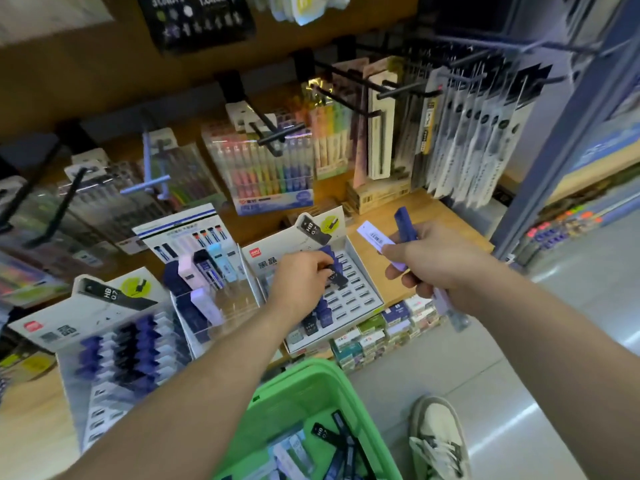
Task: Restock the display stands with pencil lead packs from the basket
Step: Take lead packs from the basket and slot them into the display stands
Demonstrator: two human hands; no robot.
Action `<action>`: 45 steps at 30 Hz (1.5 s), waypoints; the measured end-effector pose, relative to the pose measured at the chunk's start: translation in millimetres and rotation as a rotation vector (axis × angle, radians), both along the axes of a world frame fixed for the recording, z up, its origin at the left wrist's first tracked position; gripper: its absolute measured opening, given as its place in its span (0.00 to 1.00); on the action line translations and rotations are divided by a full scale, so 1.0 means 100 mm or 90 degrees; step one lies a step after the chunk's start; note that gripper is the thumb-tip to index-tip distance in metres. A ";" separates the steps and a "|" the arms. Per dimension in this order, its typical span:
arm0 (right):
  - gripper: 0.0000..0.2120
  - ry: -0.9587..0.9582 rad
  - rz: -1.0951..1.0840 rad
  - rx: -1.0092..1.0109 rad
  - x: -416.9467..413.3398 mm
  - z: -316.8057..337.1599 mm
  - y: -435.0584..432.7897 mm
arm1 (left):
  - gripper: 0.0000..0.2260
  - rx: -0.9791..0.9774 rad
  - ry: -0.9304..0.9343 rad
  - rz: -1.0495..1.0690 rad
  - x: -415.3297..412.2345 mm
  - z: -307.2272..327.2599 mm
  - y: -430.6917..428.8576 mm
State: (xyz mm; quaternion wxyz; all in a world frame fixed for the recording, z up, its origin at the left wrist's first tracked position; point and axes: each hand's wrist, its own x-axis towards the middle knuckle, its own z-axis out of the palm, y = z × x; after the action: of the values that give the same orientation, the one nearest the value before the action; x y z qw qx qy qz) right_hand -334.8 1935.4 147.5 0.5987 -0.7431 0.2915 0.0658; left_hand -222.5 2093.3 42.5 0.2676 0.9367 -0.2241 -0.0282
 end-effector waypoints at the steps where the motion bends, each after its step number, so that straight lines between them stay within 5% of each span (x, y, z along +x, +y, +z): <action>1: 0.02 0.000 -0.015 0.008 0.00 0.01 -0.02 | 0.09 -0.007 -0.005 0.003 0.01 -0.02 -0.04; 6: 0.05 -0.026 -0.077 0.026 -0.04 0.04 -0.11 | 0.07 -0.099 -0.063 0.028 0.15 0.00 -0.25; 12: 0.03 -0.035 -0.081 0.052 -0.06 0.07 -0.15 | 0.04 0.080 -0.115 -0.027 0.38 -0.06 -0.42; 19: 0.05 -0.034 -0.072 0.063 -0.06 0.06 -0.16 | 0.05 0.148 -0.165 -0.060 0.50 -0.05 -0.45; 31: 0.06 -0.020 -0.053 0.094 -0.07 0.05 -0.14 | 0.14 0.380 -0.155 -0.096 0.32 -0.01 -0.58; 34: 0.06 -0.027 -0.062 0.094 -0.06 0.04 -0.14 | 0.17 0.196 -0.042 -0.041 0.23 0.12 -0.57; 37: 0.05 -0.033 -0.066 0.100 -0.04 0.02 -0.15 | 0.25 -0.261 0.167 0.014 0.05 0.30 -0.48; 39: 0.04 -0.027 -0.052 0.103 -0.03 0.02 -0.15 | 0.30 -0.321 0.085 -0.067 -0.18 0.39 -0.37; 43: 0.05 -0.013 0.019 0.104 -0.03 0.02 -0.08 | 0.18 -0.029 -0.359 -0.183 -0.51 0.42 -0.24; 45: 0.14 -0.014 0.011 0.132 -0.04 0.03 -0.04 | 0.10 -0.064 -0.328 -0.159 -0.57 0.46 -0.20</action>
State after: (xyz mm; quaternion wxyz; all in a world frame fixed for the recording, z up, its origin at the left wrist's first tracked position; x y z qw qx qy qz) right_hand -338.3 1931.5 150.6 0.6753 -0.6801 0.2700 0.0925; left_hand -279.9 2073.0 88.1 0.2427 0.8635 -0.3997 0.1891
